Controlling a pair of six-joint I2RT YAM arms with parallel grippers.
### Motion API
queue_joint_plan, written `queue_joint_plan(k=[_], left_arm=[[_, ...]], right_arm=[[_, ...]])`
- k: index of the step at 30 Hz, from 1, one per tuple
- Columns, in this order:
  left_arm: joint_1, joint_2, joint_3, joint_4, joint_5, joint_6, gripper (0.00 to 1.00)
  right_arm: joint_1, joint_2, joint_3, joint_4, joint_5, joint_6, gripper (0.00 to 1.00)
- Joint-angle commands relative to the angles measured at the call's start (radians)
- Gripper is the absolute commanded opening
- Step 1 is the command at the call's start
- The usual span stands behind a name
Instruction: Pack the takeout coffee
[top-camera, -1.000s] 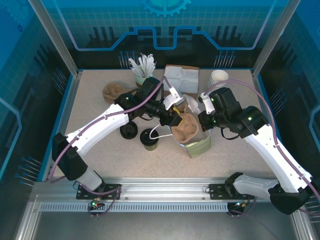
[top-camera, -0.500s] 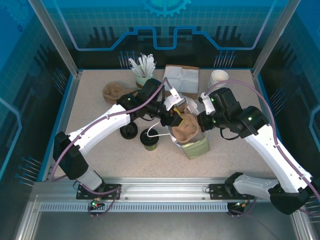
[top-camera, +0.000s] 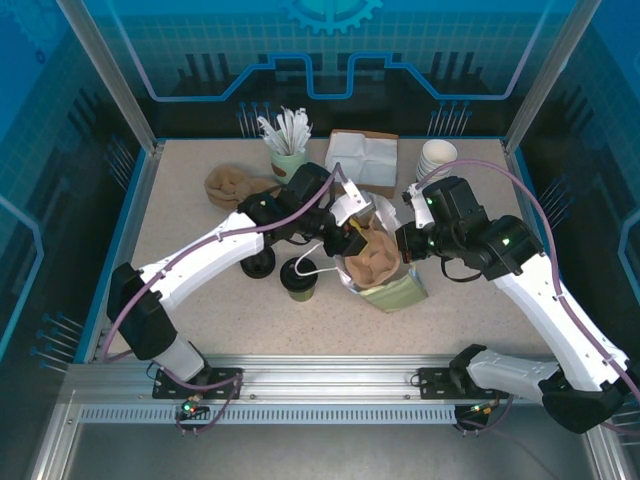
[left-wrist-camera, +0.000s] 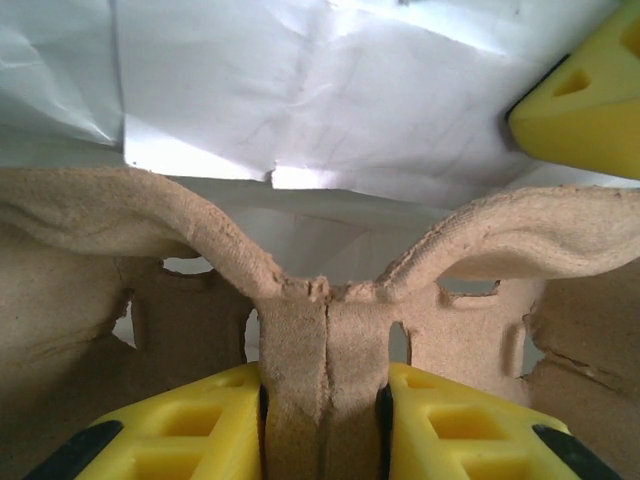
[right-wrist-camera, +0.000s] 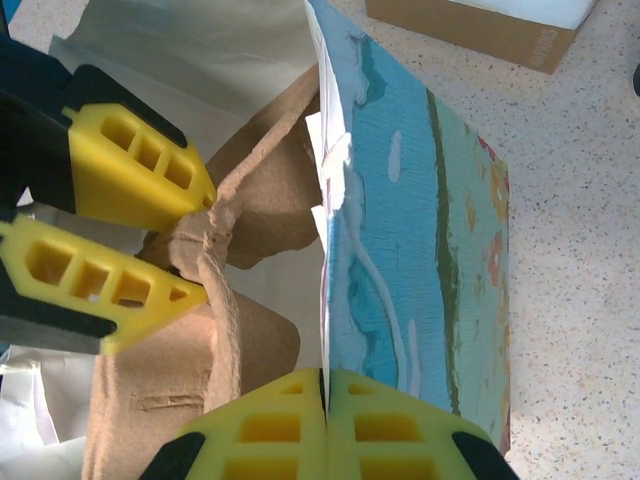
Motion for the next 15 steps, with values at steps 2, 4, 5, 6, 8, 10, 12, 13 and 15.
queue_joint_plan(k=[2,4,5,6,8,10,12,13,15], left_arm=[[-0.031,0.025,0.041,-0.035,-0.075,0.038,0.32],[-0.041,0.033,0.054,-0.053,-0.09,0.044,0.32],[-0.046,0.035,0.06,-0.057,-0.096,0.045,0.32],[-0.047,0.036,0.064,-0.065,-0.103,0.047,0.32],[-0.057,0.038,0.076,-0.083,-0.133,0.057,0.32],[-0.064,0.041,0.09,-0.107,-0.161,0.069,0.31],[-0.068,0.041,0.101,-0.127,-0.178,0.08,0.32],[-0.07,0.04,0.106,-0.136,-0.189,0.084,0.32],[-0.074,0.04,0.119,-0.162,-0.207,0.1,0.32]], right_arm=[[0.021,-0.01,-0.015,0.035,-0.025,0.048,0.0],[0.024,-0.008,-0.017,0.039,-0.028,0.057,0.0],[0.026,-0.006,-0.019,0.04,-0.028,0.061,0.0],[0.027,-0.004,-0.019,0.04,-0.029,0.066,0.0],[0.031,-0.001,-0.019,0.038,-0.029,0.073,0.0],[0.033,0.001,-0.019,0.039,-0.03,0.077,0.0],[0.035,0.001,-0.02,0.038,-0.027,0.079,0.0],[0.037,0.001,-0.019,0.037,-0.026,0.079,0.0],[0.037,0.003,-0.019,0.038,-0.027,0.078,0.0]])
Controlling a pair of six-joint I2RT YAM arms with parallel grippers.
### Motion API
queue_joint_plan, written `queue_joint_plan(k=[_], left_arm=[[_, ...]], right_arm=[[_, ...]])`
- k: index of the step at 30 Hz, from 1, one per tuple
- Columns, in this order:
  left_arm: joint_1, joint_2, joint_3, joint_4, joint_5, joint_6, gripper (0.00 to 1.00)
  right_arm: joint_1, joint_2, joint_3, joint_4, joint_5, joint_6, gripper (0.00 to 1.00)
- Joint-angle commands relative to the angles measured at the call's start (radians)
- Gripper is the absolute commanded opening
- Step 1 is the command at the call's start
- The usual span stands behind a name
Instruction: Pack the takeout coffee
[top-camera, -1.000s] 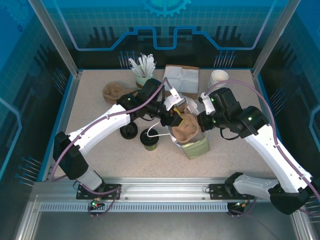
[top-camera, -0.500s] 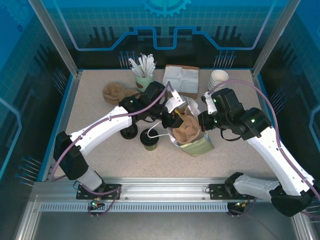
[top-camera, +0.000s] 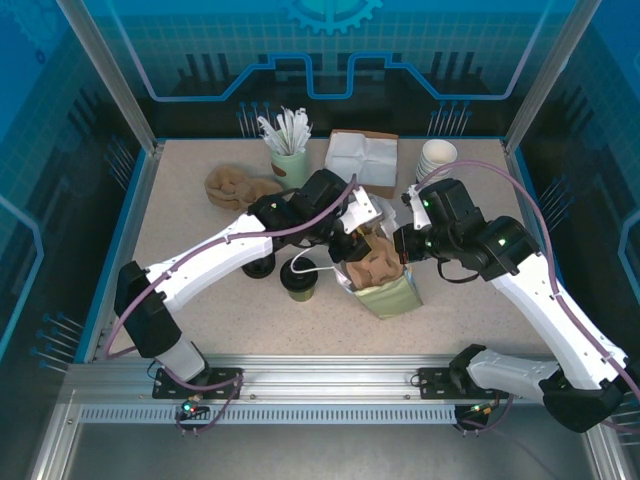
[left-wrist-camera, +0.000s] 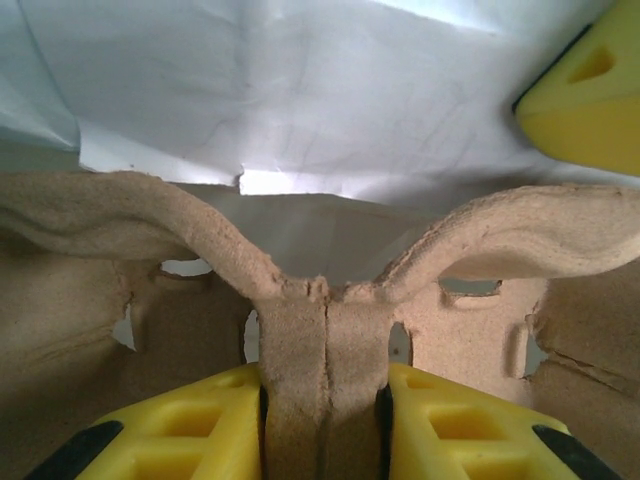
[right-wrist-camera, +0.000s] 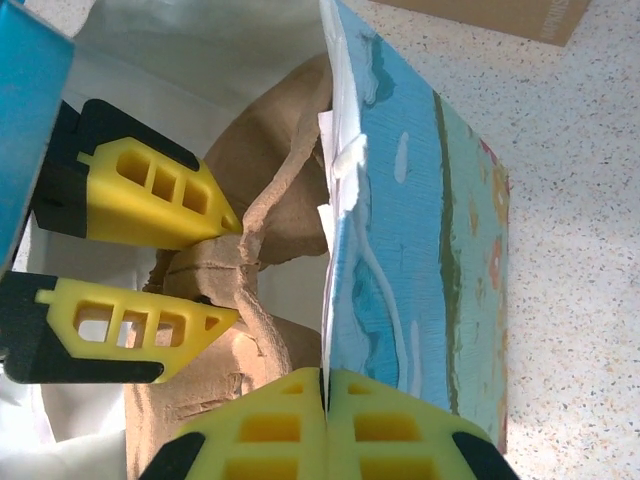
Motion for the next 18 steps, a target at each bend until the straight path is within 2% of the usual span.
queue_joint_plan(k=[1,18], left_arm=[[-0.009,0.006,0.053,-0.062,-0.054,0.049,0.32],[-0.04,0.07,0.107,-0.137,-0.066,0.134,0.32]], right_arm=[[0.019,0.003,0.001,0.027,-0.023,0.018,0.0],[0.021,0.006,-0.017,0.08,-0.076,0.036,0.0]])
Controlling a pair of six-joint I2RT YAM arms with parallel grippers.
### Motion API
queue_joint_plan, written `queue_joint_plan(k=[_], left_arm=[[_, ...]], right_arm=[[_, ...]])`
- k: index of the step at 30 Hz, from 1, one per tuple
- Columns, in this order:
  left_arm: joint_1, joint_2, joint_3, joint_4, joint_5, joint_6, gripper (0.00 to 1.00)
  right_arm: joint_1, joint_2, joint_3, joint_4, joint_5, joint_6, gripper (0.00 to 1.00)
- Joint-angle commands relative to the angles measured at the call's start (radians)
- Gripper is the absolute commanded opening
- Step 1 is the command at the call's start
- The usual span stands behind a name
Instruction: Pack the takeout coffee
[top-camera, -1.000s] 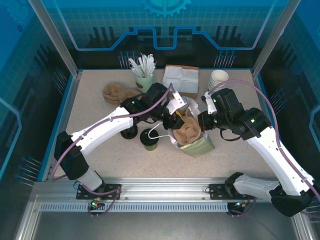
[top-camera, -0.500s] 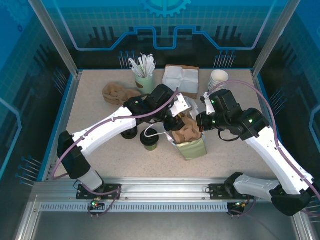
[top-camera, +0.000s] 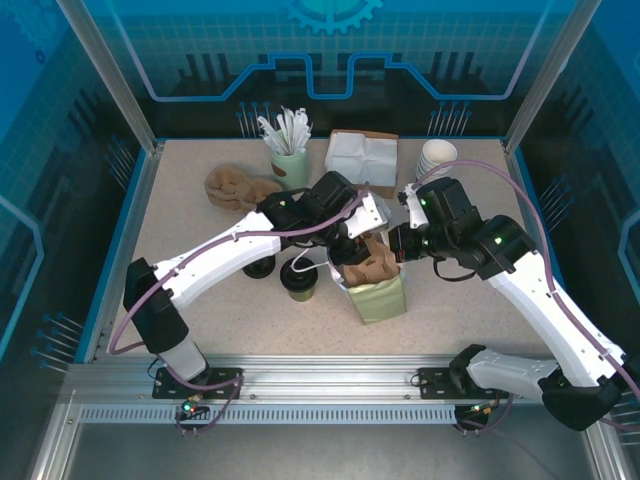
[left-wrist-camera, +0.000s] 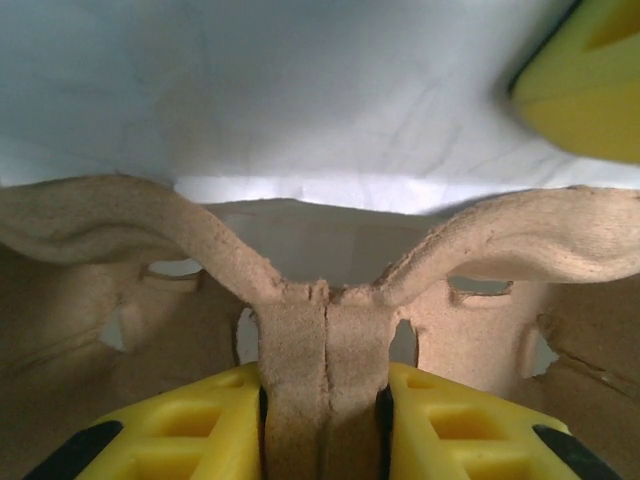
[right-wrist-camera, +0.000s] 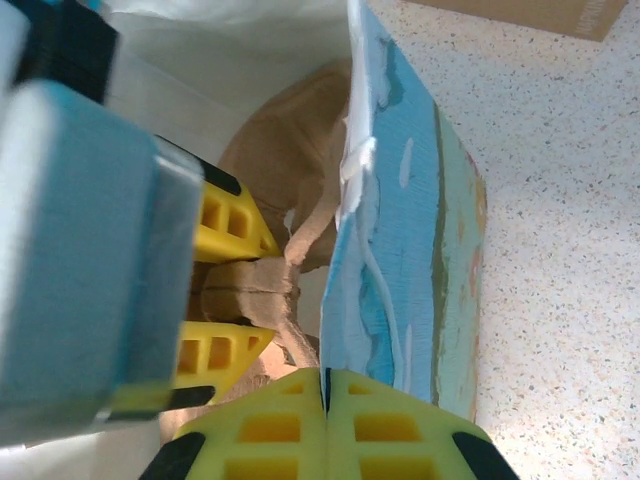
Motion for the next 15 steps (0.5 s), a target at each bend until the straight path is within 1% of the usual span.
queue_joint_plan(k=[1,9,15], left_arm=[[-0.014,0.019,0.034,-0.03,0.003,0.043,0.32],[-0.013,0.044,0.018,-0.01,0.015,0.054,0.32],[-0.013,0.071,0.021,-0.005,0.018,0.062,0.32]], right_arm=[[0.018,-0.004,-0.009,0.05,-0.032,0.015,0.0],[0.019,-0.018,-0.052,0.073,-0.023,0.024,0.0],[0.019,-0.033,-0.068,0.056,0.037,0.019,0.0]])
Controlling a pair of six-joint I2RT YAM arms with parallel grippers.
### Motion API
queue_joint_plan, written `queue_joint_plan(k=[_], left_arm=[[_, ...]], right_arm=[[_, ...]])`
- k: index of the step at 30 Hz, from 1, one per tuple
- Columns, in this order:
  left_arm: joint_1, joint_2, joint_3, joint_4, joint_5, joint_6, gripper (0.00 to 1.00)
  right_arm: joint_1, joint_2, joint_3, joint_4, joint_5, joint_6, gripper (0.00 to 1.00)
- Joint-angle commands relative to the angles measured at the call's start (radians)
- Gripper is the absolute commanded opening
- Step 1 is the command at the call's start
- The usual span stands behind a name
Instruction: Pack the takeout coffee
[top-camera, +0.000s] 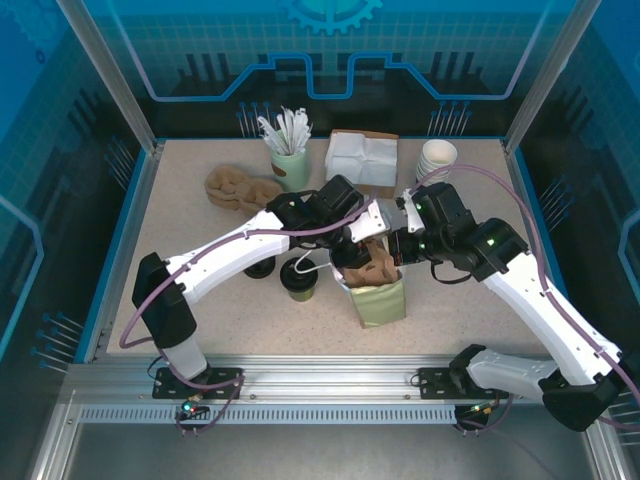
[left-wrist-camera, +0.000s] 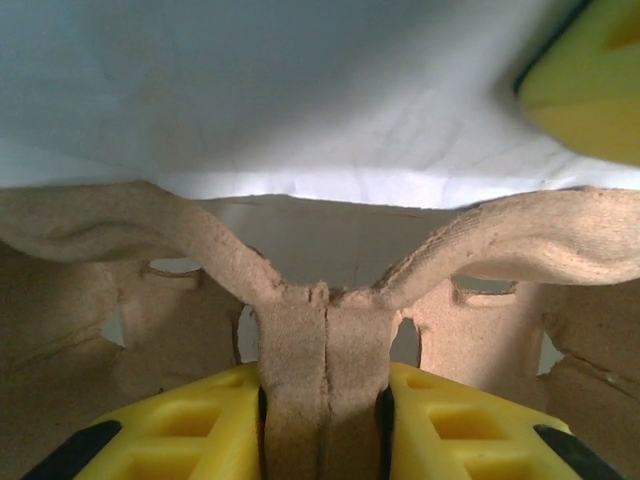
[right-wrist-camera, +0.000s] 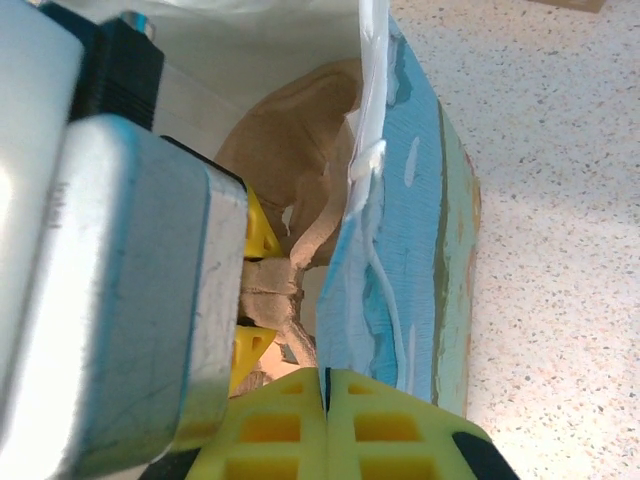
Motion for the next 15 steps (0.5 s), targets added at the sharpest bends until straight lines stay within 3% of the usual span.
queue_joint_plan(k=[1,15], left_arm=[[-0.01,0.028,0.021,0.005,0.02,0.029,0.32],[-0.028,0.111,0.088,-0.009,0.054,0.014,0.32]], right_arm=[[0.019,-0.029,-0.011,0.024,0.03,0.008,0.0],[0.042,-0.06,-0.033,-0.054,0.21,-0.006,0.0]])
